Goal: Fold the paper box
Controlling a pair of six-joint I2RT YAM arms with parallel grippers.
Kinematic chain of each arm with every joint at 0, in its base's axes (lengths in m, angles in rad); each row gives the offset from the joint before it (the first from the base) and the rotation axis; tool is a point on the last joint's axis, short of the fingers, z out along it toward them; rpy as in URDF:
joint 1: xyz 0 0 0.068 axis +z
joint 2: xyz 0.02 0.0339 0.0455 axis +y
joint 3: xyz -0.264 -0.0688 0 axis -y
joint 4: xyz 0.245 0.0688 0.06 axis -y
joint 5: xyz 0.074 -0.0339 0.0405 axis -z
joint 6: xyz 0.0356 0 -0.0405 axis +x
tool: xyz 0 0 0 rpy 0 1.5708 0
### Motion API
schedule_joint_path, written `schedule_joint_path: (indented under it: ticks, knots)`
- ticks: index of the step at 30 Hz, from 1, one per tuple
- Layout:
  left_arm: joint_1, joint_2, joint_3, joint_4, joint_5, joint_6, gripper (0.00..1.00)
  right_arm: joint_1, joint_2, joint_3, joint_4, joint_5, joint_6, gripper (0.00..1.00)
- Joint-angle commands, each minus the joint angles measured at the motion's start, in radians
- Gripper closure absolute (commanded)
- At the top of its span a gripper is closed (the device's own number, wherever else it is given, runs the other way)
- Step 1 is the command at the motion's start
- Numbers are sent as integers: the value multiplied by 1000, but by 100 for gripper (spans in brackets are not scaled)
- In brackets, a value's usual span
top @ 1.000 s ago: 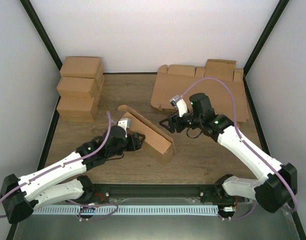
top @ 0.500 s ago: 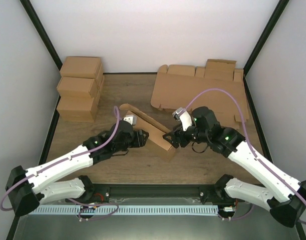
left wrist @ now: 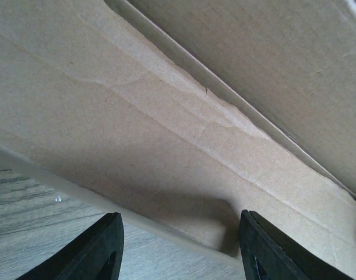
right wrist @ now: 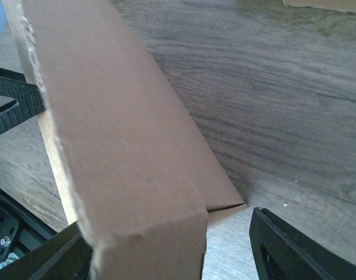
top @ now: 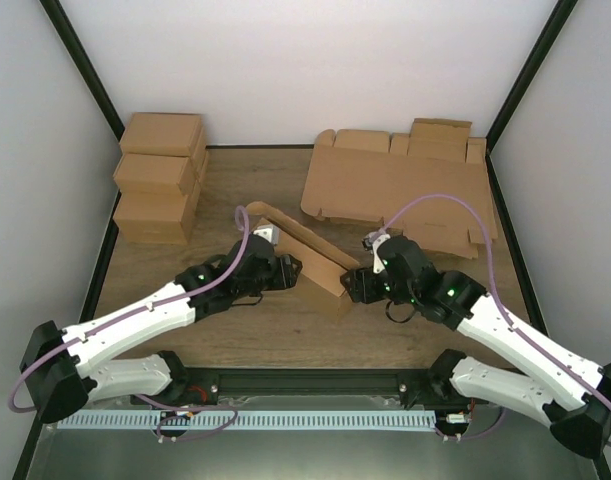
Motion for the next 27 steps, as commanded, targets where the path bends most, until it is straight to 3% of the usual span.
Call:
schedule_joint_path:
  ticks: [1,5,9,12,14,16,18,27]
  knots:
    - [5,28,-1,-88,-10,16,44,8,-37,-38,34,-10,118,32]
    - [5,34,1,-90,-14,19,44,8,-45,-98,79,-59,141,36]
    - [5,41,-5,-86,-13,19,44,8,-31,-113,80,-37,148,52]
    - [5,49,-5,-84,-12,19,44,8,-29,-110,75,-37,141,53]
    - [6,45,-2,-79,-9,20,43,8,-46,-99,90,-40,116,45]
    - [5,38,9,-79,-8,24,43,8,-58,-66,88,-21,91,29]
    - [8,38,29,-89,-9,30,42,8,-55,-28,78,-3,45,22]
    - [14,43,44,-103,-9,39,42,8,-15,110,36,-102,-148,9]
